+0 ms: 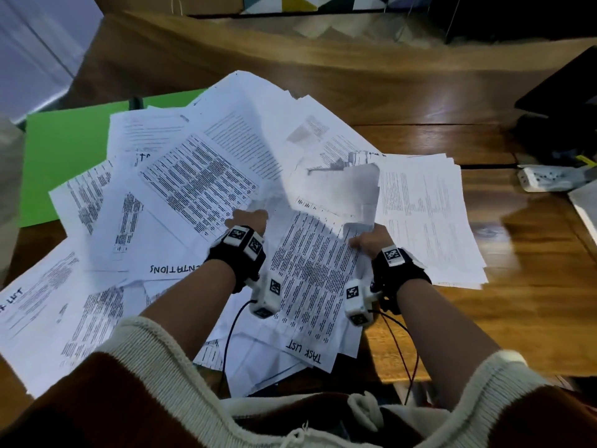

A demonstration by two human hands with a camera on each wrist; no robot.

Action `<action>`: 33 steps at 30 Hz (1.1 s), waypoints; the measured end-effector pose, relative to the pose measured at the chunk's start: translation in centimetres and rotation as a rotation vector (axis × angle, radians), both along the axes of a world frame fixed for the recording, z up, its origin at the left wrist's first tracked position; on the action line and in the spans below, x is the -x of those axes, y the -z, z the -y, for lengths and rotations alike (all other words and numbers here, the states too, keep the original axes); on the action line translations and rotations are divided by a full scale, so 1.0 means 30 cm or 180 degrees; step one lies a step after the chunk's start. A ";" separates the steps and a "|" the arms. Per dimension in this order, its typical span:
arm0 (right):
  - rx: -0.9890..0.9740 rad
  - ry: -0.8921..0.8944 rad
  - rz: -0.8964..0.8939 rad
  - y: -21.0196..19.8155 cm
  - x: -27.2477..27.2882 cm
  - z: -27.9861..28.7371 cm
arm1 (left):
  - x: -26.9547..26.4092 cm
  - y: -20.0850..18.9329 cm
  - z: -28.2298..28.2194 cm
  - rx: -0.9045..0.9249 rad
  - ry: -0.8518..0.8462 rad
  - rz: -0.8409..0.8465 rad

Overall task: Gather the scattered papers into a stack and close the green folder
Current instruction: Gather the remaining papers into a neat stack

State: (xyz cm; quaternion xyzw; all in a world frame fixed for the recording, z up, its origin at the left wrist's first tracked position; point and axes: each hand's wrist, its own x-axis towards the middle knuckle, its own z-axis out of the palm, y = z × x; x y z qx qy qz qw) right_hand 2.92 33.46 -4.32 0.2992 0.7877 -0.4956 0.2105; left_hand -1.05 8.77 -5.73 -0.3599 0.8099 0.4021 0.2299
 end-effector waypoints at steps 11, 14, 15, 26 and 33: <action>0.0674 0.0498 -0.0888 -0.208 0.002 -0.058 | -0.097 -0.200 -0.004 -0.1913 0.0131 -0.0961; 0.0768 0.0331 -0.1322 -0.309 0.034 -0.021 | -0.091 -0.281 -0.029 -0.1166 -0.0016 -0.1699; 0.0728 0.0258 -0.1475 -0.355 0.041 -0.004 | -0.089 -0.316 -0.035 -0.0978 -0.0049 -0.1927; 0.1396 0.0108 -0.2182 -0.513 0.039 0.116 | -0.131 -0.426 -0.019 -0.1080 -0.0776 -0.3427; 0.1615 0.0320 -0.1901 -0.412 0.009 0.137 | -0.104 -0.358 0.037 -0.1621 -0.0491 -0.2905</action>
